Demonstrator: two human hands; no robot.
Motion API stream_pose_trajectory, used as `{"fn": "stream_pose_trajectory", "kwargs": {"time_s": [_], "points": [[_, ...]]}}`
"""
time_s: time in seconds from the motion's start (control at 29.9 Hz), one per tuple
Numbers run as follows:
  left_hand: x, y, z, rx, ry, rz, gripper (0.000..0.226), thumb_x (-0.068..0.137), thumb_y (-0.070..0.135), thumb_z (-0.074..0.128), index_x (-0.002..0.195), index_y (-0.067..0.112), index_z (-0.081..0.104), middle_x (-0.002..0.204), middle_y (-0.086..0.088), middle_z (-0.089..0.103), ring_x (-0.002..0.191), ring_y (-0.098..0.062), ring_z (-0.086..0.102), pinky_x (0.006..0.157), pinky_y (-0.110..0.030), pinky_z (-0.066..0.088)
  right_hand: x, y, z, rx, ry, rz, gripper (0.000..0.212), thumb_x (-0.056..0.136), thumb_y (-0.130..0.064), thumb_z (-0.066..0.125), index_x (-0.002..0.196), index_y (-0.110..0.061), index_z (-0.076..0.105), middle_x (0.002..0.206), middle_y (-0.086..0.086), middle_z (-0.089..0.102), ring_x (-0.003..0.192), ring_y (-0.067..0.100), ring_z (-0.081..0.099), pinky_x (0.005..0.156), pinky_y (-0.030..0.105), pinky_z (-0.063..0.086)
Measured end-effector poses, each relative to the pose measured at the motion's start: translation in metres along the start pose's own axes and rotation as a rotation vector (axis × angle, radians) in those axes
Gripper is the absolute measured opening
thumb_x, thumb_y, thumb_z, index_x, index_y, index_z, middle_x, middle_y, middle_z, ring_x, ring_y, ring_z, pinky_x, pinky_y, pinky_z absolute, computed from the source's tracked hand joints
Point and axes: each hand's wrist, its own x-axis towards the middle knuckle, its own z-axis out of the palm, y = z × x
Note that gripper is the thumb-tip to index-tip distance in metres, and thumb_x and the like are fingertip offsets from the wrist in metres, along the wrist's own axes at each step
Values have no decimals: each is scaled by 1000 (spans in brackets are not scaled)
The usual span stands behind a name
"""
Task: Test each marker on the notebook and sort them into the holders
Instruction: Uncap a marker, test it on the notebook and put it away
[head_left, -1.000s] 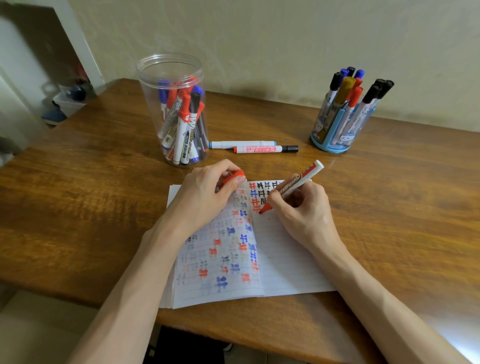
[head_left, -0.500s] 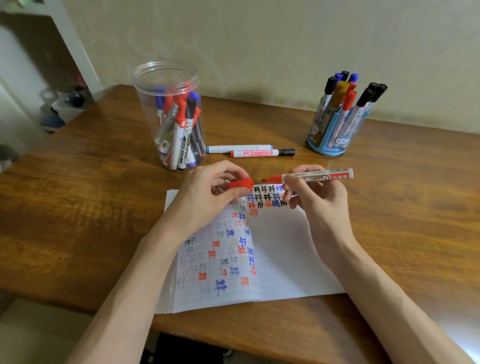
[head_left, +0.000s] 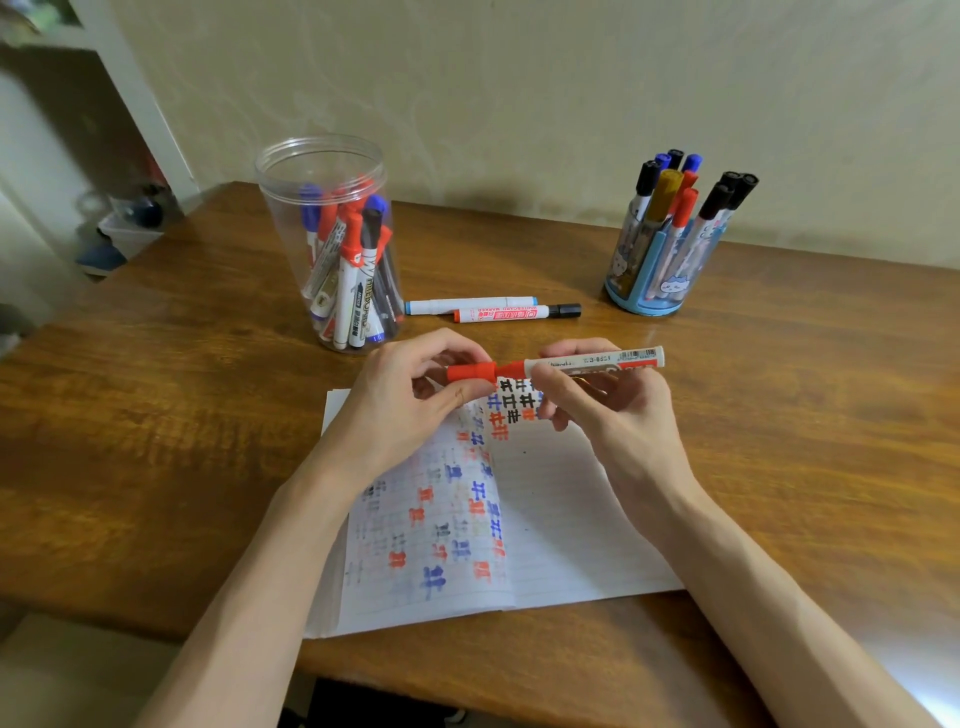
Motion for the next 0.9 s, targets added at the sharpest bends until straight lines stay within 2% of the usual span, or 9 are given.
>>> {"fn": "stream_pose_trajectory", "kwargs": {"time_s": [0.13,0.23,0.3,0.4,0.47,0.57,0.7,0.84,0.9], "points": [[-1,1,0,-5,-4,20,25,88,24,78,111,27,71,102,18,72,102,-2,69,86,-21,56,0,0,2,-9,-38,37,21,93,-25,78,110,-14,77,91,8,79,79,22,73,71,32,58],[-1,2,-1,1,6,27,20,90,26,74,110,29,71,102,21,71,102,2,67,83,-12,54,1,-3,1,119,-88,151,27,106,-27,59,117,-9,77,100,13,80,83,27,74,75,35,56],[-1,4,-2,-16,8,23,18,91,33,69,108,32,70,101,21,71,101,3,66,82,-9,52,4,-5,-6,141,-96,175,28,107,-25,57,114,-10,79,96,13,78,81,28,69,77,37,55],[-2,8,-2,-47,15,21,22,86,44,63,106,38,68,97,25,70,97,6,66,78,-11,54,7,-7,-19,49,-107,135,20,96,-29,72,107,-15,83,88,12,76,80,33,66,79,38,55],[-3,9,-2,-65,38,40,21,87,43,63,106,38,69,92,23,71,94,0,68,78,-16,57,9,-9,-28,-25,-162,129,19,92,-25,76,106,-15,83,92,8,79,78,23,72,73,32,59],[-4,8,-3,-57,45,71,20,90,37,64,108,32,73,84,19,70,87,-9,69,74,-18,57,13,-8,-37,-283,-277,48,24,89,-23,80,111,-15,81,96,-2,81,77,18,76,67,28,61],[-5,8,3,22,-17,68,31,87,41,63,113,29,74,93,26,69,92,1,67,73,-12,53,15,-3,-40,-540,-248,-120,28,91,-29,78,118,-20,78,89,-17,78,74,9,73,66,19,56],[-5,9,6,19,24,88,26,88,41,62,110,32,72,92,21,71,85,-6,69,72,-20,59,14,-3,-36,-553,-232,-188,25,95,-26,75,119,-21,77,96,-19,76,75,5,72,67,16,55],[-5,8,7,2,43,73,20,90,35,66,109,33,72,92,19,72,84,-9,71,73,-25,61,13,0,-34,-531,-224,-204,22,96,-25,75,118,-21,77,97,-19,75,75,4,71,66,14,54]]}}
